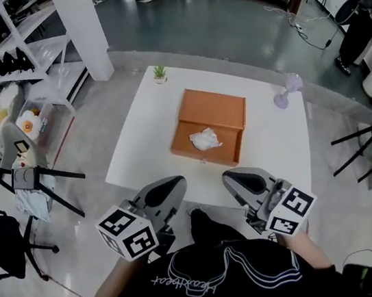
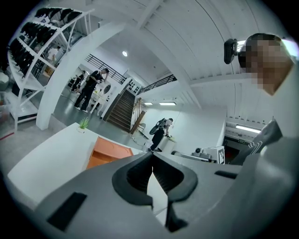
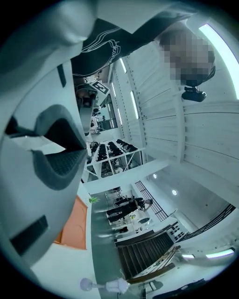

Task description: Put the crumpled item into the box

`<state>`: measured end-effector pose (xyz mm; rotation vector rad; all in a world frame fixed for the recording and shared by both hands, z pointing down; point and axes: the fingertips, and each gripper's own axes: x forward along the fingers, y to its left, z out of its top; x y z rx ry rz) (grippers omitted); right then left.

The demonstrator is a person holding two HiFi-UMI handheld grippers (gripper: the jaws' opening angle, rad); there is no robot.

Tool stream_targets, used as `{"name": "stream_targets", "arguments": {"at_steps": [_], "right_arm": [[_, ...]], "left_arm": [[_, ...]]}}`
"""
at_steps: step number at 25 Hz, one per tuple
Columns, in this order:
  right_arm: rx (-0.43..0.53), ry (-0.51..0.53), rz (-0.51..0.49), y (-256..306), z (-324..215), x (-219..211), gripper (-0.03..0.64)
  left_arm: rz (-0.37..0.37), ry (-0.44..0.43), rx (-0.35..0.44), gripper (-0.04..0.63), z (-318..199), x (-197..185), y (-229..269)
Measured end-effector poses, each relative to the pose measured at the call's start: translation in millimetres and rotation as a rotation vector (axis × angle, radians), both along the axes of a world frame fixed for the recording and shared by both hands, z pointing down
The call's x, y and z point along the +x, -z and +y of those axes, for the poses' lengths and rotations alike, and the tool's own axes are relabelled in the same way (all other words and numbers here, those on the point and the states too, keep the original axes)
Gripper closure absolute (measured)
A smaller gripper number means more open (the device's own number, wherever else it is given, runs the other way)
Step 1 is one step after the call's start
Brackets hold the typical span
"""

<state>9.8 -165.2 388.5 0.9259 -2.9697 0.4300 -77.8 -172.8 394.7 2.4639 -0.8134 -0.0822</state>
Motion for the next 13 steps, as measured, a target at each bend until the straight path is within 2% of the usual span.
{"name": "stream_targets", "arguments": {"at_steps": [13], "right_arm": [[-0.005, -0.005, 0.059, -9.5, -6.1, 2.6, 0.614]], "left_arm": [[-0.009, 0.007, -0.003, 0.591, -3.8, 1.1, -1.8]]}}
